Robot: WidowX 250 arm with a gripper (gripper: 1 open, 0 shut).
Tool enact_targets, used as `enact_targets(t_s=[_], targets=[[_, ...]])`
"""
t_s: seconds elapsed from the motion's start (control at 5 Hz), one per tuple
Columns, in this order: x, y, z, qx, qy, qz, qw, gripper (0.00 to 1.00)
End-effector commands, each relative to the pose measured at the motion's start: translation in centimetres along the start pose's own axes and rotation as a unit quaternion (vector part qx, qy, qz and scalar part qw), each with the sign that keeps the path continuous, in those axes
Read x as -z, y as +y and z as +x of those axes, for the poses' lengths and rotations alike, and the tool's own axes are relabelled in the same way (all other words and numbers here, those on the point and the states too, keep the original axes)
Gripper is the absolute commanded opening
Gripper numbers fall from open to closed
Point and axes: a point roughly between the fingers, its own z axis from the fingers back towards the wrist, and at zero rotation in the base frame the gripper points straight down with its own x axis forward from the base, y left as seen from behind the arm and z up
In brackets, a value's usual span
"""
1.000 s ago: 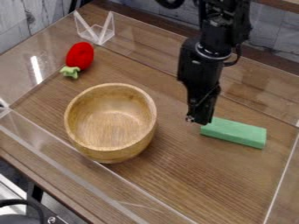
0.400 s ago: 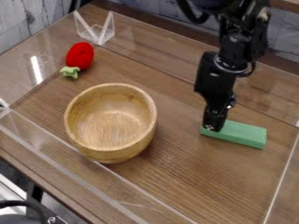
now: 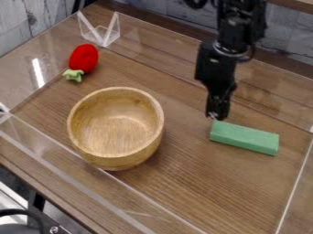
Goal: Put the green object in the brown bowl
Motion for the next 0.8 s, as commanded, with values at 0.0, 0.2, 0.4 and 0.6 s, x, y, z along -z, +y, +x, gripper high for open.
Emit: enact_targets(t_s=[0.0,0.2,0.4,0.6], targets=[[-1.4,0.1,-2.0,0.005,0.008,-0.028,0.9996,0.00],[-1.2,0.8,-3.9,0.002,0.007,-0.024,0.9997,1.00],[0.9,0.3,-4.0,-0.022,0.002,-0.024,0.9995,1.00],[0.9,0.0,-3.4,-0.034,0.004,-0.015,0.9993,0.00]])
